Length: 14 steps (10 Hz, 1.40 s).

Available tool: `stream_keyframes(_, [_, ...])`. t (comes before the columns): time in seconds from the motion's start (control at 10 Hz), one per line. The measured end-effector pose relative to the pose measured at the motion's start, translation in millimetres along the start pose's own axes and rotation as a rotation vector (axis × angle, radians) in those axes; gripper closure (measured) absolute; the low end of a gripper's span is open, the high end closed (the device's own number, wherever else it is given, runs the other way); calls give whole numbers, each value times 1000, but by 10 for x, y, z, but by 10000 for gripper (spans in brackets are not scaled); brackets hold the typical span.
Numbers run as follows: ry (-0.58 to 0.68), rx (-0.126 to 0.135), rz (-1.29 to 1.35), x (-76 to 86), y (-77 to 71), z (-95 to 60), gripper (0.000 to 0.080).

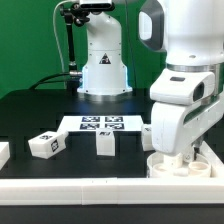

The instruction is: Assemble stool

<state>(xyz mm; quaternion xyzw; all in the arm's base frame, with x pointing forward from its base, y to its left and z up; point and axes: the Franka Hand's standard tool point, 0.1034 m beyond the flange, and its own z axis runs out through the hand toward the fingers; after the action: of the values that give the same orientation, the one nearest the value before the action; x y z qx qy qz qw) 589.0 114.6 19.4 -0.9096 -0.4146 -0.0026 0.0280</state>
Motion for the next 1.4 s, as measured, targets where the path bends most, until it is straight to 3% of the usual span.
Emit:
stream_keyframes(0.1, [0, 0, 0, -1, 0, 1, 763])
stream_keyframes(0.2, [0, 0, 0, -2, 0, 2, 691])
stream_keyframes(0.3, [-2, -2, 3, -23, 26, 2, 691])
stream_keyframes(0.5, [-6, -8, 13, -66, 82, -5, 371])
stream_keyframes(0.6, [-7, -18, 40, -62, 114, -110, 371])
stream_keyframes(0.7, [-7, -20, 43, -49, 108, -231, 204])
stream_keyframes(1.0, [-6, -34, 56, -166, 145, -471, 154])
stream_keyframes(1.4, [-23, -46, 105, -727, 74, -518, 150])
